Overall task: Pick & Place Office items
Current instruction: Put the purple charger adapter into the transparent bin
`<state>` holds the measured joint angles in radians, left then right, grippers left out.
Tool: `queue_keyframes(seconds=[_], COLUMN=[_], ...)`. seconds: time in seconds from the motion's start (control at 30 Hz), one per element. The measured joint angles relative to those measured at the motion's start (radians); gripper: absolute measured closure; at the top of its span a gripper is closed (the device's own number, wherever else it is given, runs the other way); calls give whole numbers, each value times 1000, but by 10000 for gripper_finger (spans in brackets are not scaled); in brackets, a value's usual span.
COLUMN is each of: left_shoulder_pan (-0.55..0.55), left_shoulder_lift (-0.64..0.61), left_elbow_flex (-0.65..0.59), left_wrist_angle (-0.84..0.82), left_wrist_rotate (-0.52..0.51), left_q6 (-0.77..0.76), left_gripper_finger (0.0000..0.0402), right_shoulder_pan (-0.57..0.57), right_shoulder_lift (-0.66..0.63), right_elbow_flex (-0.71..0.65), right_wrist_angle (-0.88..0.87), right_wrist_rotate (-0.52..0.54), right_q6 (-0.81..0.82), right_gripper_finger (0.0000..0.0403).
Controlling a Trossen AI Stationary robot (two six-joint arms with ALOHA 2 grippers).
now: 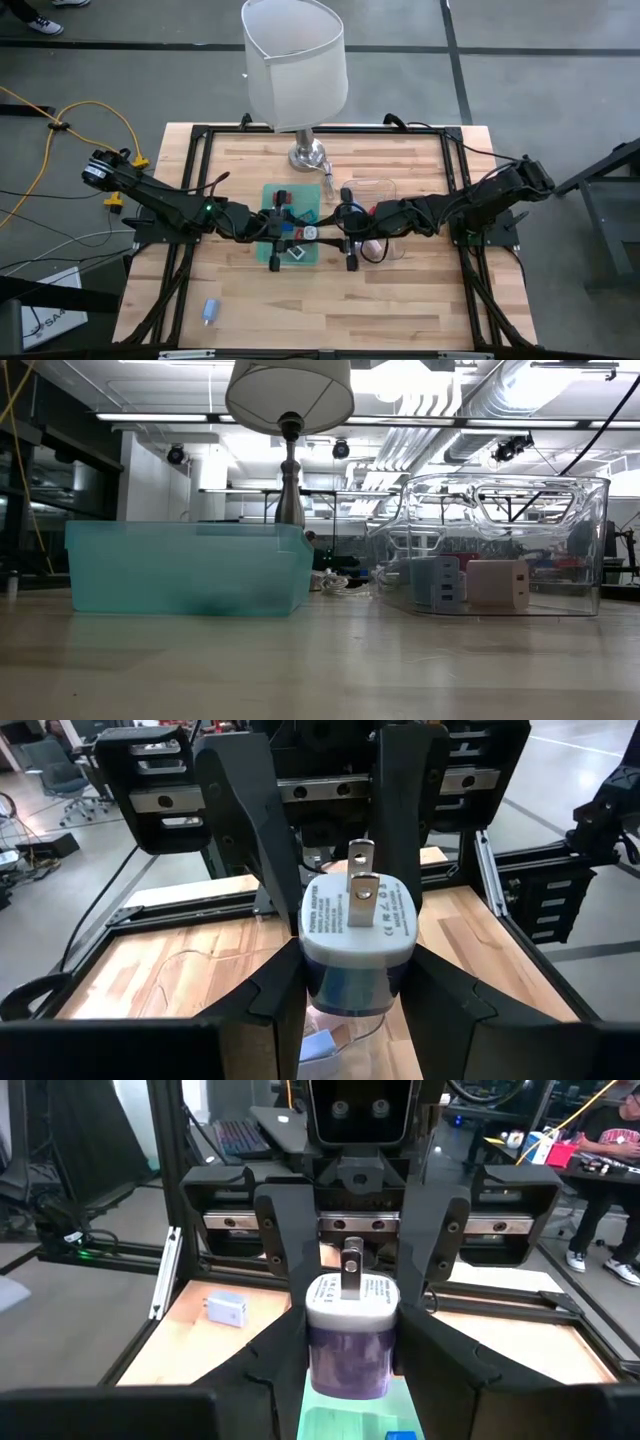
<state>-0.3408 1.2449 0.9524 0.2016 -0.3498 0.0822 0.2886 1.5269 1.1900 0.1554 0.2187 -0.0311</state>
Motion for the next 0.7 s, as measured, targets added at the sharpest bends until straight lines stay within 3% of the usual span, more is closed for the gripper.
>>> queue_keyframes(seconds=[0.7], left_shoulder_pan=[0], left_shoulder_lift=[0], left_elbow_flex=[0], left_wrist_angle=[5], left_wrist_rotate=[-1], left_q6=[3], left_gripper_finger=[274], right_shoulder_pan=[-7], right_shoulder_lift=[3], right_elbow_flex=[0], right_wrist_angle=[13], right_wrist_rotate=[-11], right_q6=[-26], right_gripper_finger=[264])
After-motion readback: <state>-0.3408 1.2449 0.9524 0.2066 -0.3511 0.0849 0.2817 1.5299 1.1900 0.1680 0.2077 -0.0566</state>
